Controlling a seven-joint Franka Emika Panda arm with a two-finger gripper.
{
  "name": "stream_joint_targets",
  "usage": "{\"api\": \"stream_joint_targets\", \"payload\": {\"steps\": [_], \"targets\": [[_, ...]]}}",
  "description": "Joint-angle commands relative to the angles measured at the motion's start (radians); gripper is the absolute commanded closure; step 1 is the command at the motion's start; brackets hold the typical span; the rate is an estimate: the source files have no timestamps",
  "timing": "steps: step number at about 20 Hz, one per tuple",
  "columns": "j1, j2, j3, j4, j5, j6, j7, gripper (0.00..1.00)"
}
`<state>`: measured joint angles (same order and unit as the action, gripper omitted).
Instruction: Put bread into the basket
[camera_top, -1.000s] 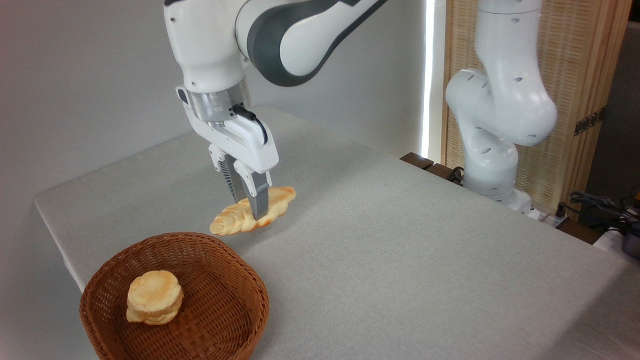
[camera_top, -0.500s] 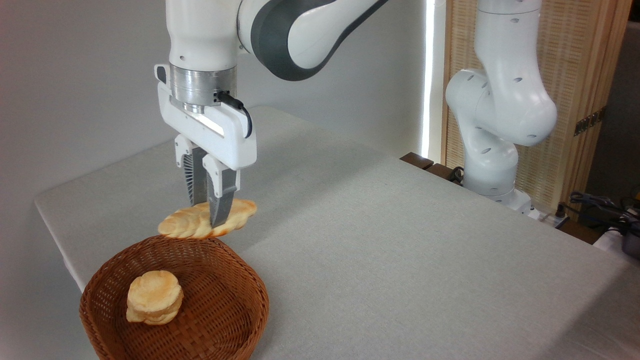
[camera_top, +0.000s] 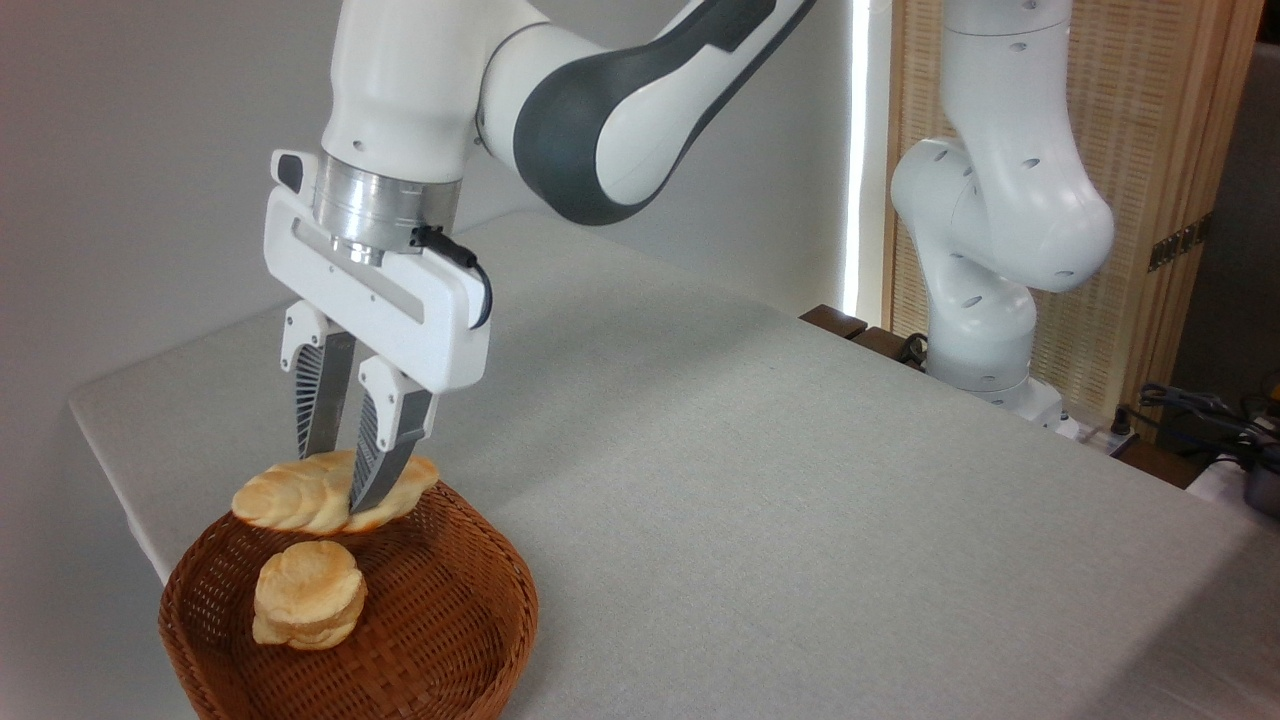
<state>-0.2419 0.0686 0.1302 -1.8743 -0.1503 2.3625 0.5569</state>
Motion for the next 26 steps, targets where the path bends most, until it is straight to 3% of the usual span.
{"api": "stream_joint_targets", "payload": {"steps": [1, 12, 16, 22, 26], "targets": [[-0.007, 0.026, 0.013, 0.027, -0.025, 0.024, 0.012, 0.00], [-0.010, 0.020, 0.009, 0.027, -0.022, 0.008, -0.037, 0.00], [-0.010, 0.003, 0.011, 0.029, -0.005, -0.112, -0.049, 0.00], [-0.020, -0.010, -0.006, 0.029, 0.080, -0.320, -0.034, 0.00], [-0.020, -0.030, -0.023, 0.029, 0.110, -0.419, 0.050, 0.00]]}}
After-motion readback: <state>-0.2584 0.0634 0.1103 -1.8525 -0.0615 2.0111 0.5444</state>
